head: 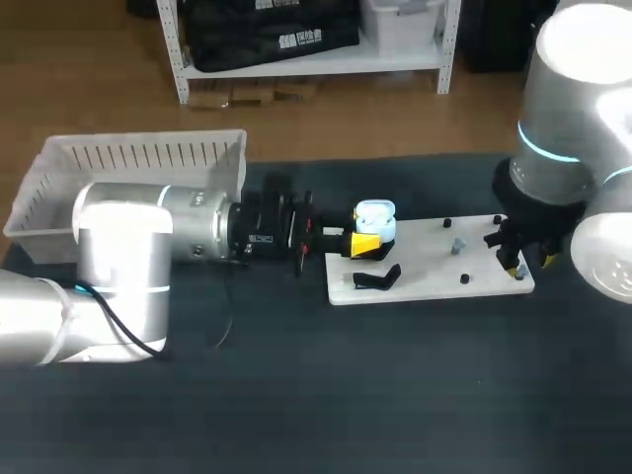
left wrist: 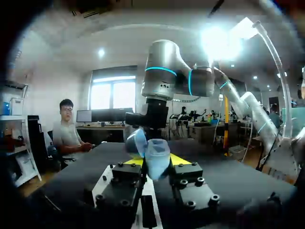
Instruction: Pick up each earbud case from the left stands, insert the matching earbuds, close the lid, and place the case in the box.
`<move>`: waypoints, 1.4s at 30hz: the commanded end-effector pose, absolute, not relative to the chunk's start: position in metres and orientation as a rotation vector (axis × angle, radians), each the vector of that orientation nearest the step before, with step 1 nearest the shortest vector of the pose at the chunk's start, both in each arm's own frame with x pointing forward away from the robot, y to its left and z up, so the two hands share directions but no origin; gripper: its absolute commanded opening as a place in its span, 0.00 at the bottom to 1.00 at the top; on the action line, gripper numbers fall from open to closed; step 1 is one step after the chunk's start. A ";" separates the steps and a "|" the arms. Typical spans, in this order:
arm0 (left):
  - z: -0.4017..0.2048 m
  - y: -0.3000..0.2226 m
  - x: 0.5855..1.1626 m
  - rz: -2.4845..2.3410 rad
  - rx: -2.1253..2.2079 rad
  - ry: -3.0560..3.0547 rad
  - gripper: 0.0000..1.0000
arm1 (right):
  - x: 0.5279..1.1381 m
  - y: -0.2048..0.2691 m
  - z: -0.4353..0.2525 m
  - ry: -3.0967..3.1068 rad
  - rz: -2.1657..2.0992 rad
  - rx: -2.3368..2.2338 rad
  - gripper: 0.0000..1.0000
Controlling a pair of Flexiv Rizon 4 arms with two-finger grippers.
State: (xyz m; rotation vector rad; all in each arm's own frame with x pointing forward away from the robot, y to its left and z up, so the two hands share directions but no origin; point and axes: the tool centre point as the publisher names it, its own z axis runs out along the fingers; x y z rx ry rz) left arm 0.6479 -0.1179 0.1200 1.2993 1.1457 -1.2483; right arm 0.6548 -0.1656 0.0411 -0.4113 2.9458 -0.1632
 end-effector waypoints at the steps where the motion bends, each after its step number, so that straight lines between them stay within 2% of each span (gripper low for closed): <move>1: 0.120 -0.119 0.646 -1.241 1.294 1.146 0.00 | 0.654 -0.162 0.039 2.930 -0.198 -0.393 0.39; 5: 0.120 -0.119 0.646 -1.241 1.294 1.146 0.00 | 0.653 -0.162 0.036 2.931 -0.203 -0.381 0.35; 18: 0.120 -0.119 0.646 -1.241 1.294 1.146 0.00 | 0.652 -0.165 0.028 2.929 -0.240 -0.353 0.33; 38: 0.120 -0.119 0.646 -1.241 1.294 1.146 0.00 | 0.654 -0.166 0.024 2.932 -0.264 -0.347 0.24; 41: 0.120 -0.119 0.646 -1.241 1.294 1.146 0.00 | 0.654 -0.166 0.023 2.933 -0.264 -0.347 0.16; 42: 0.120 -0.119 0.646 -1.241 1.294 1.146 0.00 | 0.654 -0.166 0.023 2.934 -0.265 -0.347 0.06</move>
